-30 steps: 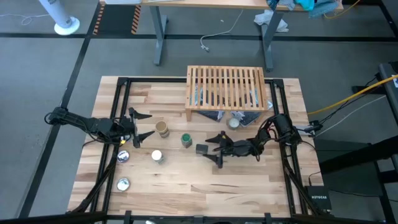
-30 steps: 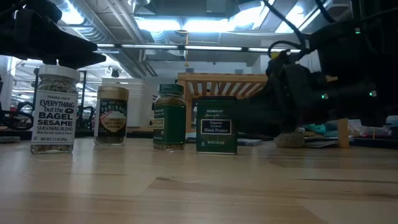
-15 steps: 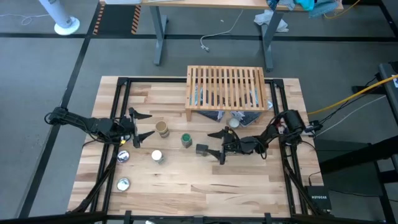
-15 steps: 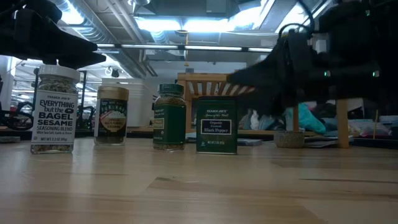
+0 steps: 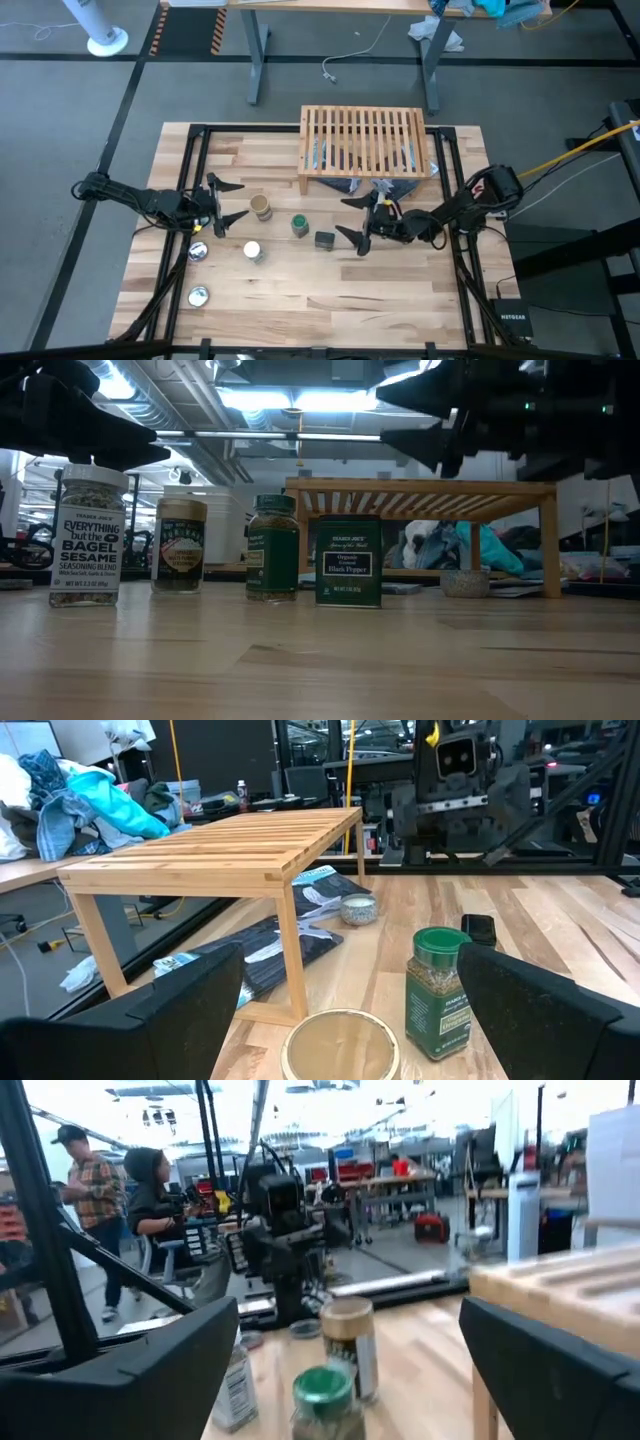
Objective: Shelf spices
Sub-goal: Put the green seasoning bottle on the shelf
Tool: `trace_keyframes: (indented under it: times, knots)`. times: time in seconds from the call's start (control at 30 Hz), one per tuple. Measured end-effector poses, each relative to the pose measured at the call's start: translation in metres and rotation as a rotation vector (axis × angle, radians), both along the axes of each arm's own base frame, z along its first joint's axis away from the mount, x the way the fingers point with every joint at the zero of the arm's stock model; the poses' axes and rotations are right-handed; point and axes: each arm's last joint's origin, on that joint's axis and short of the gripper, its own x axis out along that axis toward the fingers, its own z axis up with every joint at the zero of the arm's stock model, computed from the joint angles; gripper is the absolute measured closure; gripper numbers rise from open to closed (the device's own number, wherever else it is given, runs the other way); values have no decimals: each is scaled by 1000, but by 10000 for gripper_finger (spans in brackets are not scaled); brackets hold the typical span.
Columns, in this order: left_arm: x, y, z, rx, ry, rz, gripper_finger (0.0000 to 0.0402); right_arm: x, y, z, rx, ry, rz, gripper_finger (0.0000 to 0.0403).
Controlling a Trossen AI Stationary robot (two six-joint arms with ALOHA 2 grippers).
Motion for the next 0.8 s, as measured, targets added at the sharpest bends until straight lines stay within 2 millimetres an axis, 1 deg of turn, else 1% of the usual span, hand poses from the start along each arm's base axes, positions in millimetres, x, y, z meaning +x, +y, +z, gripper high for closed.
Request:
trace_keyframes:
  times: [0.23,0.37,0.53,0.67,0.73,0.8]
  knots:
    - [0,0,0,0,0,0,40,-6,-2,23,-73,-61,-31,15]
    - [0,0,0,0,0,0,40,-12,-7,38,-119,-31,-58,15]
    - [0,0,0,0,0,0,41,-24,-24,57,-122,58,-76,15]
    - [0,0,0,0,0,0,40,-31,-39,64,-60,105,-8,15]
    - [0,0,0,0,0,0,40,-28,-45,66,-48,139,8,15]
    - [0,0,0,0,0,0,40,-21,-49,70,-53,174,7,15]
